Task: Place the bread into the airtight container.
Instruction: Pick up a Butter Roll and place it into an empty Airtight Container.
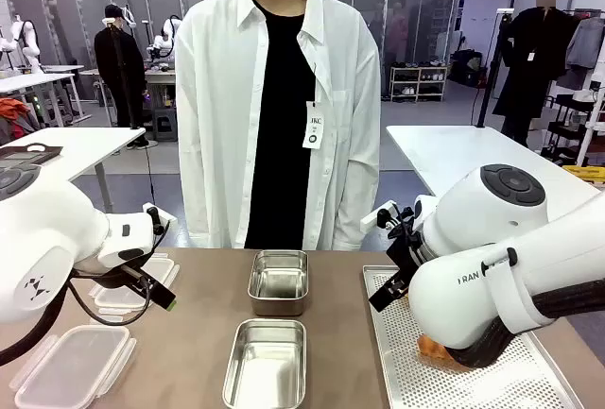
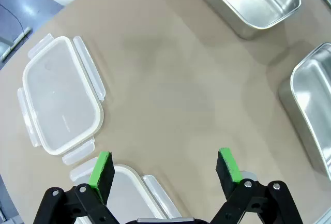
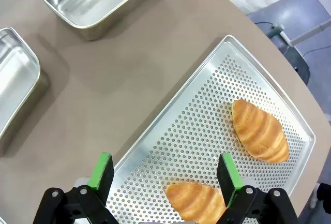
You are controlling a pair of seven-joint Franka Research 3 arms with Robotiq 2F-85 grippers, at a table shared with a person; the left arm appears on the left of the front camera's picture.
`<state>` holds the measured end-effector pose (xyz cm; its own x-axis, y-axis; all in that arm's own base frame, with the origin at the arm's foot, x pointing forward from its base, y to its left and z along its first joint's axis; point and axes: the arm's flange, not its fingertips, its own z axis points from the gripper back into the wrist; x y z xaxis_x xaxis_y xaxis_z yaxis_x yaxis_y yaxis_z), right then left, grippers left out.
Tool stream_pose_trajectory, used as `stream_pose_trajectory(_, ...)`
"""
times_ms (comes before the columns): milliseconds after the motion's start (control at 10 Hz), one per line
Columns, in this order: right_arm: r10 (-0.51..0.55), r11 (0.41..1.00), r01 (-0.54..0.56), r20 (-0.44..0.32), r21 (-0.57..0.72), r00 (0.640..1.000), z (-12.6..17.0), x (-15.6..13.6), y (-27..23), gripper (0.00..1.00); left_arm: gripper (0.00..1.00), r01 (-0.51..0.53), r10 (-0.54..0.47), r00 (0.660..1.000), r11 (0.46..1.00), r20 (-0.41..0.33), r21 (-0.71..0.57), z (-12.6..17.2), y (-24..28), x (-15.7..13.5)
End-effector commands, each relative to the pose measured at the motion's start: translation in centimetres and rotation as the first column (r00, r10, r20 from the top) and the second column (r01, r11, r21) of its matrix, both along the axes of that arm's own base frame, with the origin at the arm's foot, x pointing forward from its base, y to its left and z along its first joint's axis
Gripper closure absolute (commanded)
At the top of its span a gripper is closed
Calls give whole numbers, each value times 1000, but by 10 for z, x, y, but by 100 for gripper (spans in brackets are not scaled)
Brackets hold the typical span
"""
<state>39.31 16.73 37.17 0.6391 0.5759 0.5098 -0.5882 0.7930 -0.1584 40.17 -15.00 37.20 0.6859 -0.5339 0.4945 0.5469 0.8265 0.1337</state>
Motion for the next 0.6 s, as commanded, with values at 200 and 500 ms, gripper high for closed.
stream_pose_trajectory(200,0,1000,0,0,0,1000,0,0,0,0,0,0,0,1000,1000,0,0,0,0,0)
stream_pose_trajectory(500,0,1000,0,0,0,1000,0,0,0,0,0,0,0,1000,1000,0,0,0,0,0)
